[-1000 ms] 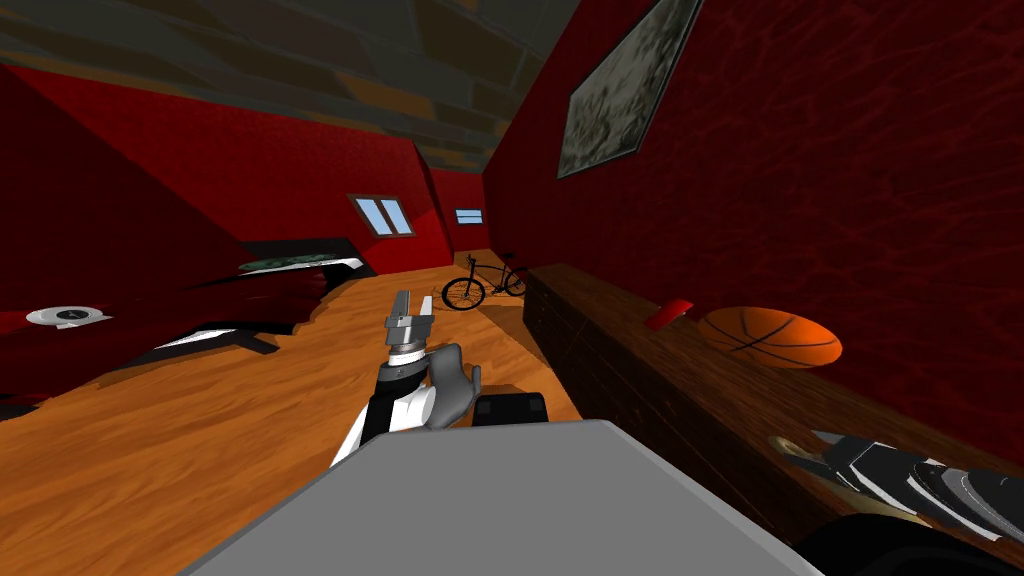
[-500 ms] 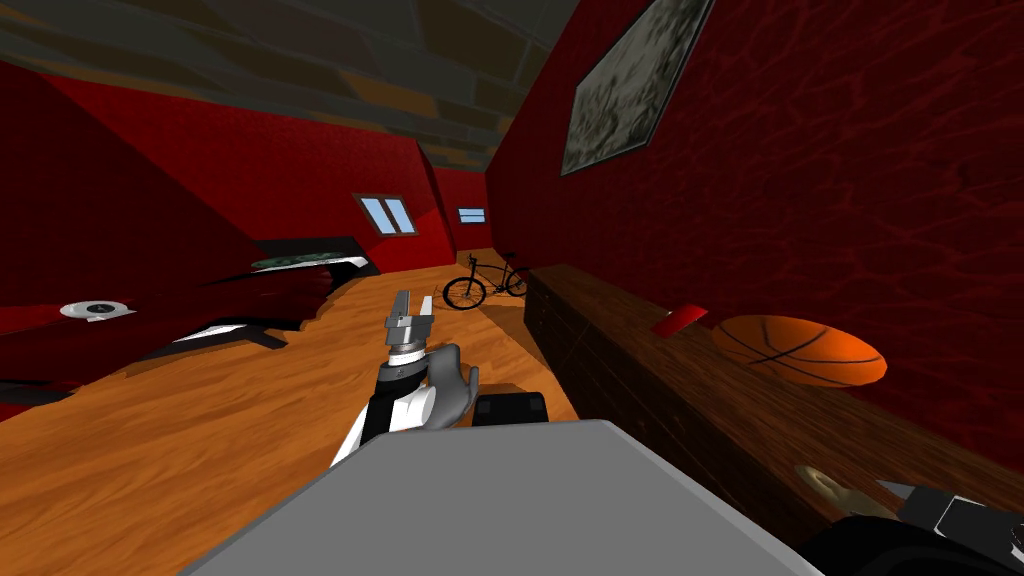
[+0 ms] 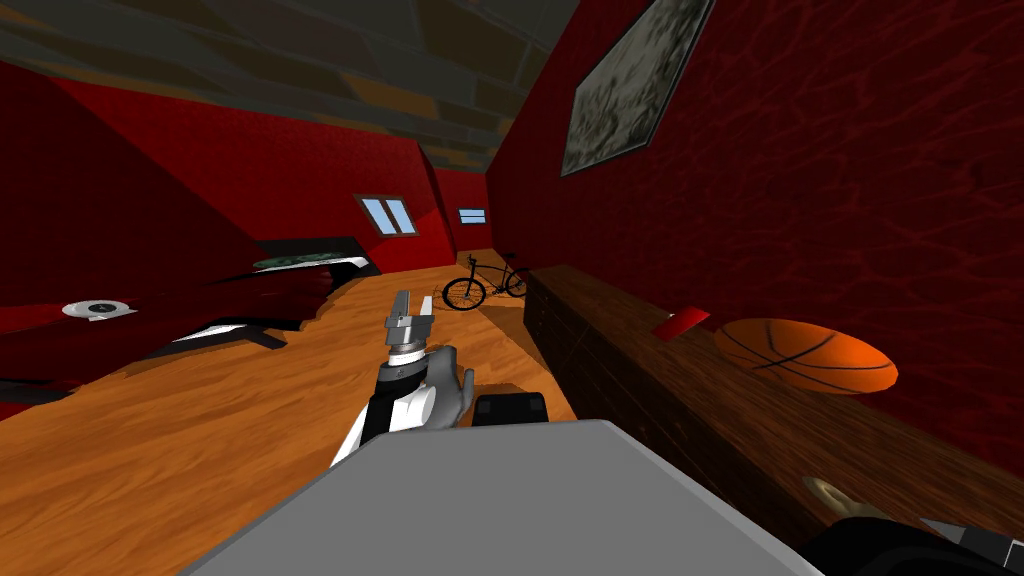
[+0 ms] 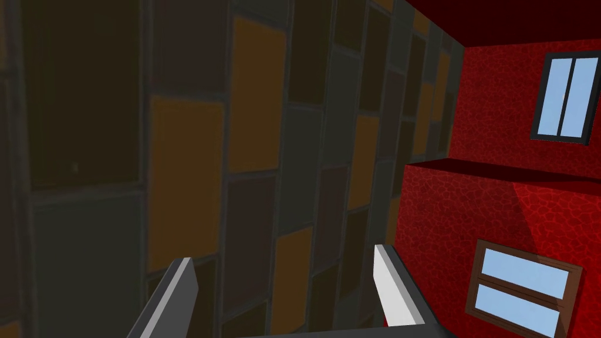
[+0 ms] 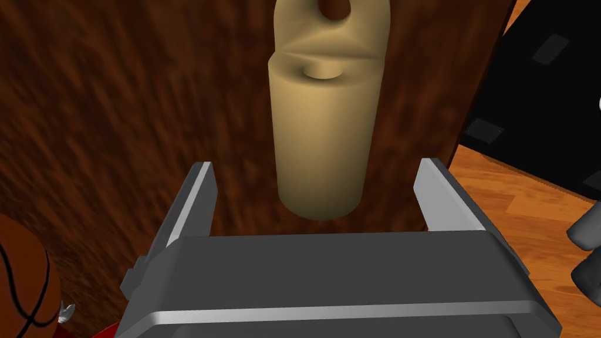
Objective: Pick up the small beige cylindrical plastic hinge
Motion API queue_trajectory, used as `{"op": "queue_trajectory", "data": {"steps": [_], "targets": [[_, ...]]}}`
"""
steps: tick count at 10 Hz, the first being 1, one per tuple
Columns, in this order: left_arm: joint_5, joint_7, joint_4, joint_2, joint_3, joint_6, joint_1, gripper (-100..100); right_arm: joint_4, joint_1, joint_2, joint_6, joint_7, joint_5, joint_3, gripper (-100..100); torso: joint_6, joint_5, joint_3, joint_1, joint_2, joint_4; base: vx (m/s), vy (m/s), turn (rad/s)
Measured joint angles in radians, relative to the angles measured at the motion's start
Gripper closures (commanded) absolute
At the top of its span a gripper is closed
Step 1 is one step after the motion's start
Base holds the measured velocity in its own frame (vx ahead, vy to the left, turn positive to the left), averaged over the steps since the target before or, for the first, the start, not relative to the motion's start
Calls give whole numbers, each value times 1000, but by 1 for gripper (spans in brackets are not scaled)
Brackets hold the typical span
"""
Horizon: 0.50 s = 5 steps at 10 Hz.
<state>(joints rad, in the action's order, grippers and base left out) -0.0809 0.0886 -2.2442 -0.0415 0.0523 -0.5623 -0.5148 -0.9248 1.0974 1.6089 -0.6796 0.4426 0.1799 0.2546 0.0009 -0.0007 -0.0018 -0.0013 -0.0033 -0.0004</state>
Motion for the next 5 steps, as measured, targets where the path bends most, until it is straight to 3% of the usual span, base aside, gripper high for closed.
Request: {"op": "queue_trajectory", "data": {"steps": [3,5], "targets": [[0,0,0,0,0,0,0,0,9,-33,-39,11,58,-1,31,-100,-1,0,-2,0,-3,-1,95,-32,-65],[0,0,0,0,0,0,0,0,-13,-11,-49,29,96,-23,25,-100,-1,0,-1,0,-2,-1,63,-16,-39]]}}
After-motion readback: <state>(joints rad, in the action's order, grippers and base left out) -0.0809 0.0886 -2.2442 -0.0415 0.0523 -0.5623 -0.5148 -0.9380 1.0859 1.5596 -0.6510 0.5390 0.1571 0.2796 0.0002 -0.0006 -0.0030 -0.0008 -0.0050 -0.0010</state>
